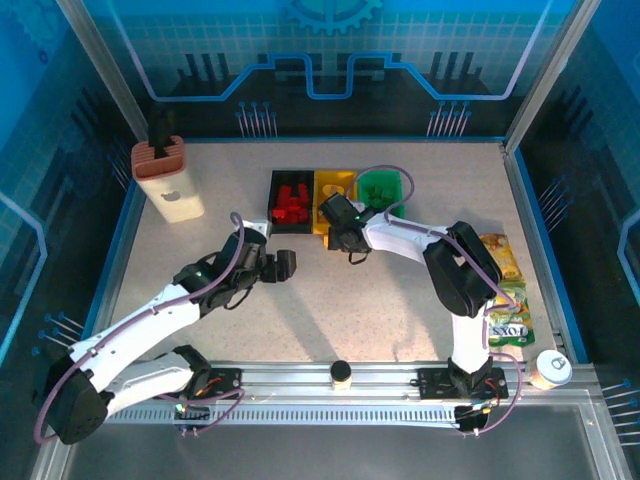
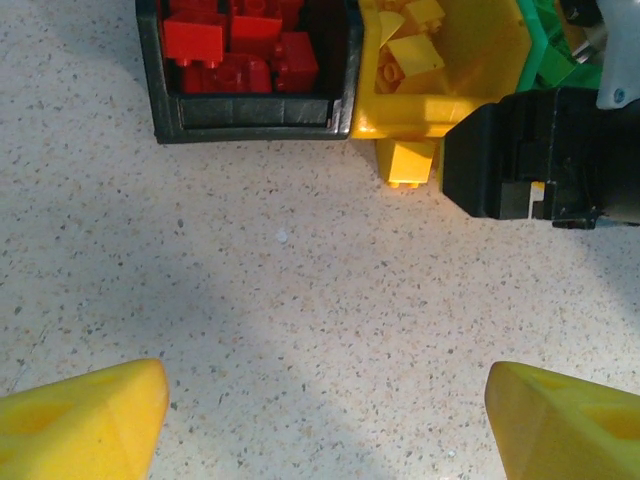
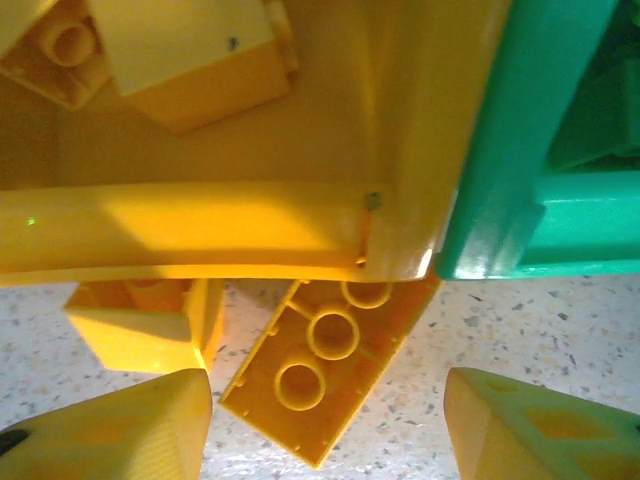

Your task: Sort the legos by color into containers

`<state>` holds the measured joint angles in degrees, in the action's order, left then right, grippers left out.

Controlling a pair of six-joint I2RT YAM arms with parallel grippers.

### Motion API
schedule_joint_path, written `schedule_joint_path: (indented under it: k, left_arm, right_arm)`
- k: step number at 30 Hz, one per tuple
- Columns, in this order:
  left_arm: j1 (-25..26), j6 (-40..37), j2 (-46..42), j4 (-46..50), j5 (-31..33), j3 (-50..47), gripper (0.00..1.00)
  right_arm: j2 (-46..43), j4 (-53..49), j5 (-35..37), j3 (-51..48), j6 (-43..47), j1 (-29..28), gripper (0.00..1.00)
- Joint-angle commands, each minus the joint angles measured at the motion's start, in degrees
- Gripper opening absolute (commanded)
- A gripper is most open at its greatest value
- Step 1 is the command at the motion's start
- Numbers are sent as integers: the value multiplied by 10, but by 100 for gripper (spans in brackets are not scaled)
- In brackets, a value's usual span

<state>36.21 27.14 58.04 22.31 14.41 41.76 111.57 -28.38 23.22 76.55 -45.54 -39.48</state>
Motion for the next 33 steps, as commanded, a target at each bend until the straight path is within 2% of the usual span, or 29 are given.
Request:
schedule_joint_path:
  k: [1,11,18,25,33]
  left_arm:
    - [-3,11,-13,9,16,-13,83]
    - [-3,14,-15,6,15,-16,83]
    - [-3,14,-15,-2,9,-20,82]
    - [-3,15,-17,-5,5,-25,81]
    - [-3,13,-16,-10,0,-23,80]
  right_arm:
    - [20,-44,41,19,-36,-7,63]
    - [59,-27,2,48,-22,16,56]
    - [39,17,-36,-3,-37,19,54]
    - [-19,34,-32,-80,-63,16,38]
    - [-103,39,-10,-151,-65,12,34]
